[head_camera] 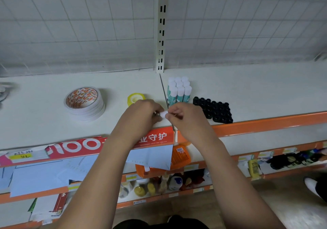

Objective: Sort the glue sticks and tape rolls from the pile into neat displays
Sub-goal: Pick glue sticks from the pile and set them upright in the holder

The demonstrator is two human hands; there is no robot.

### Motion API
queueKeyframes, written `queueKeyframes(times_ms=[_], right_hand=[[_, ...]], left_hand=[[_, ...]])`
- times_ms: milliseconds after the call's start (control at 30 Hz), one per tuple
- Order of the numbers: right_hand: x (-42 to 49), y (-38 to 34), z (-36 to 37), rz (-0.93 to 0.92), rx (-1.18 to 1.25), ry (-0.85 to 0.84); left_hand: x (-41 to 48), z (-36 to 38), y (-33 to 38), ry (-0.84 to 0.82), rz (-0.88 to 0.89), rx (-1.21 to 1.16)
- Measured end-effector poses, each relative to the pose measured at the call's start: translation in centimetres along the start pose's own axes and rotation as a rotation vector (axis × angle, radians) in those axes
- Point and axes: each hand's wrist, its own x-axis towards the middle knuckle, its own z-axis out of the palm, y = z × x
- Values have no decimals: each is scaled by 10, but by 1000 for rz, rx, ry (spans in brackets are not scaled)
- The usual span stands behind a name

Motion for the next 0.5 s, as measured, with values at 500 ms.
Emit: queueKeyframes(times_ms=[500], right_hand=[[4,11,-43,28,32,289]], left_hand=[[31,15,36,-2,137,81]])
